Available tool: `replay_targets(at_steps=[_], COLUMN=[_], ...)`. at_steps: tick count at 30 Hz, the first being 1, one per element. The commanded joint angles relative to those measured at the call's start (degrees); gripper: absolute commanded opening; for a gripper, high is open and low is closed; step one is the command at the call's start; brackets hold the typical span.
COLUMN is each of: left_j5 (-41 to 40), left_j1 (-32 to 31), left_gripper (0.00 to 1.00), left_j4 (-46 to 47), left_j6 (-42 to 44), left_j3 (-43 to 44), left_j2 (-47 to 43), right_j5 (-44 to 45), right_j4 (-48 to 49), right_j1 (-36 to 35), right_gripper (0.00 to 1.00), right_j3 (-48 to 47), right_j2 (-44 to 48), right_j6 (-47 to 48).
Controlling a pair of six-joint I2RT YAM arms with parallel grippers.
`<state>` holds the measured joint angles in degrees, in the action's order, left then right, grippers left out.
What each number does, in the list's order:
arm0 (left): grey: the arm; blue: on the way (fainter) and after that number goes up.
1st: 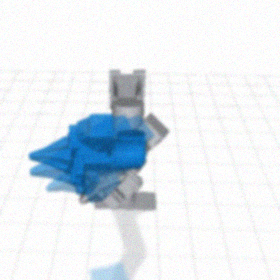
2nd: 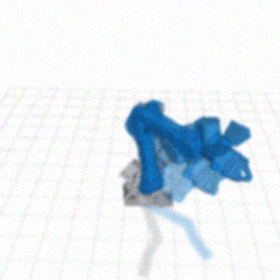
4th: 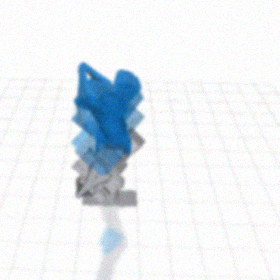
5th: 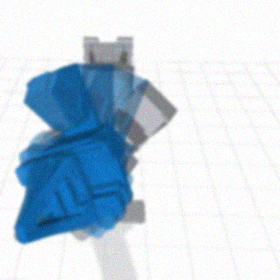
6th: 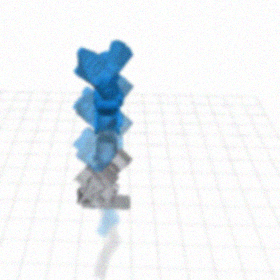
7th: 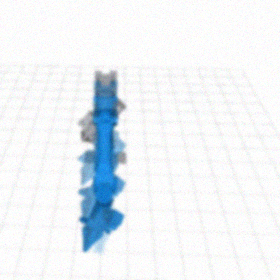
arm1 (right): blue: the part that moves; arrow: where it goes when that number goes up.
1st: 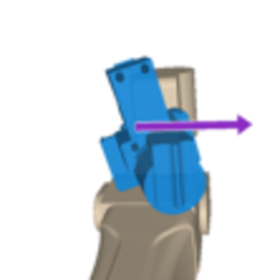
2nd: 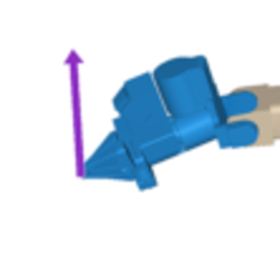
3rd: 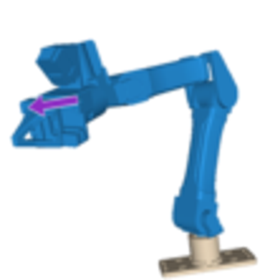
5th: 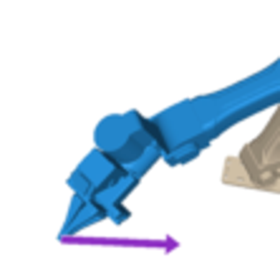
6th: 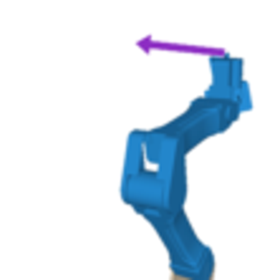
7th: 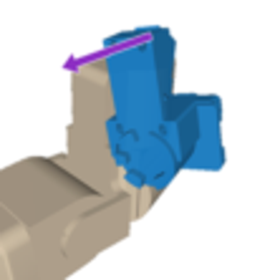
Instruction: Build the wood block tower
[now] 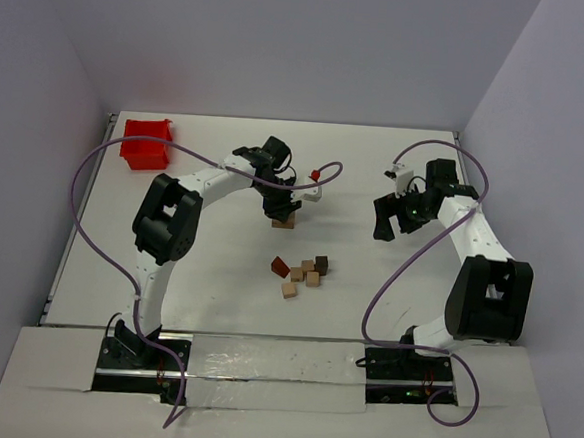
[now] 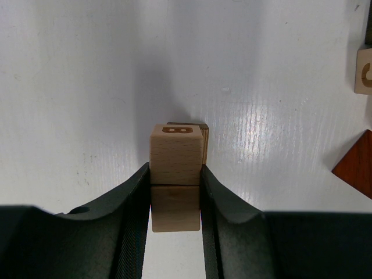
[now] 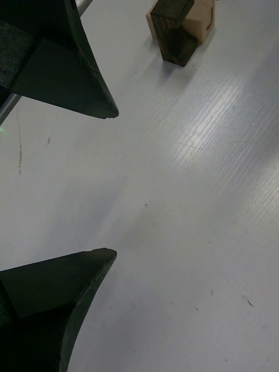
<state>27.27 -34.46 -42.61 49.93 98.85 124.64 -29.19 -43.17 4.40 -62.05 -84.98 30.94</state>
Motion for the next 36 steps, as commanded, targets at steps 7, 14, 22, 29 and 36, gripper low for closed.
replay_targets(at_steps=[7,14,22,29,36], left_j5=[0.41,0.76,1.36,0.57,-0.80], left_j1=[-0.13,0.00,0.09,0.20,2.33], left_gripper=[0.25,0.54,0.76,0.97,0.99], left_j4=[0.16,0.60,-0.45,-0.18,2.71], left_j6=[0.75,0.00,-0.44,-1.27,-4.38], left_j3=[-1.38,-1.38,0.51,1.27,1.27], left_j2=[-0.89,-1.32,-2.16,-5.03,-10.64], right_j5=[-1.04,-1.04,-1.40,-1.59,-2.09], right_j4=[0.19,0.11,-0.09,-0.16,-0.30], right_j1=[0.34,0.34,0.36,0.36,0.09], right_gripper=[1.00,1.00,1.00,1.00,1.00], right_j3=[-3.17,-3.17,-3.52,-3.97,-4.75], right_j2=[-0.98,-0.98,-1.24,-1.51,-2.08], right_j6=[-0.35,-0.26,-0.24,-0.35,0.02])
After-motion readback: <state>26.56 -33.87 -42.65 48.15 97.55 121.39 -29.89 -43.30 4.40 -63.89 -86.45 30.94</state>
